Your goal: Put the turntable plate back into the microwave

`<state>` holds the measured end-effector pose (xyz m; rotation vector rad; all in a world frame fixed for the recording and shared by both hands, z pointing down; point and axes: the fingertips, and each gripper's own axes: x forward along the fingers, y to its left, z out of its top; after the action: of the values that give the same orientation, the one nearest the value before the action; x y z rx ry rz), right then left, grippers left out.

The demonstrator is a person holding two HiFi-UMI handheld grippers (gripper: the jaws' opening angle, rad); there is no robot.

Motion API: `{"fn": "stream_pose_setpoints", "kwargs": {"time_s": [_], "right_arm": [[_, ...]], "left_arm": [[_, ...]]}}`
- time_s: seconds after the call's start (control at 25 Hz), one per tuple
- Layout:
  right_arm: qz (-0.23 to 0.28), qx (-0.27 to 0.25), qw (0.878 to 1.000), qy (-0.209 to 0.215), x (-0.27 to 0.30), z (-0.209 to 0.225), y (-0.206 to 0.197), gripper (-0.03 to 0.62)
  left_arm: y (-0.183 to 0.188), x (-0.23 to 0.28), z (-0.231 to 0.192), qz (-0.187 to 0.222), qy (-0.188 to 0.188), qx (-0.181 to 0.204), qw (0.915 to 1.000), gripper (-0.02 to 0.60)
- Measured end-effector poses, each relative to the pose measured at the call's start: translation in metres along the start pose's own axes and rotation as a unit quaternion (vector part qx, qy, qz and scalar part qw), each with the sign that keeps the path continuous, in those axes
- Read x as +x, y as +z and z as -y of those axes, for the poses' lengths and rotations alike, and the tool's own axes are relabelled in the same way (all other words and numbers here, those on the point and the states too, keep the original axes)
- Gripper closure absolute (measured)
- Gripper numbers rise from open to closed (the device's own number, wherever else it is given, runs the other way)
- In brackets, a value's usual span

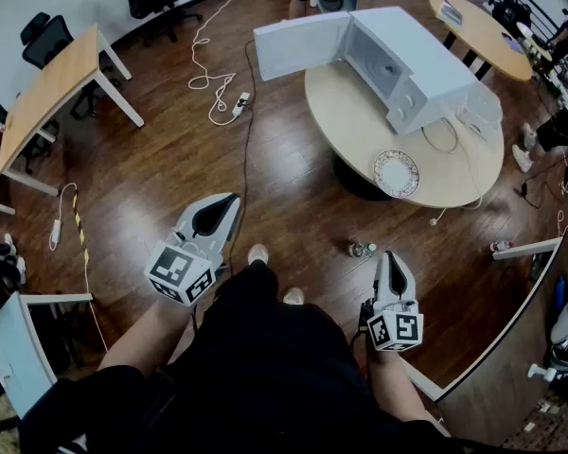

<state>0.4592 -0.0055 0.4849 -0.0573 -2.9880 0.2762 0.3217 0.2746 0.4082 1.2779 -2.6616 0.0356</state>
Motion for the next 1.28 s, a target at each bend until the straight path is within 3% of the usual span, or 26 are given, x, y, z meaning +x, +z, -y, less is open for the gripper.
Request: {"fn": "stream_pose_setpoints", "kwargs": {"time_s": [0.2,0.4,1.0,1.28], "right_arm": [[-0.002,-0.008,1.0,-0.016,0.031,0.018,0.002,0.592],[-0.015,-0.018,0.999,-0.023,0.053,0.008,0.004,0.592],[-0.004,-0.028,0.995,-0.099,0.128,0.002,0.053,0.592],[0.0,-0.019,0.992,-0.125,0.164,-0.011,0.05,0.592]], "left_arm": [[-0.011,0.019,-0.023,0.005,-0.002,-0.01,0.9999,0.578],[-0.016,0.051,-0.046,-0.001,-0.021,-0.029,0.9994,0.578],[0.019,0.145,-0.114,0.019,-0.106,-0.044,0.9932,0.578],[0.038,0.165,-0.154,0.039,-0.136,-0.029,0.9896,0.578]]}}
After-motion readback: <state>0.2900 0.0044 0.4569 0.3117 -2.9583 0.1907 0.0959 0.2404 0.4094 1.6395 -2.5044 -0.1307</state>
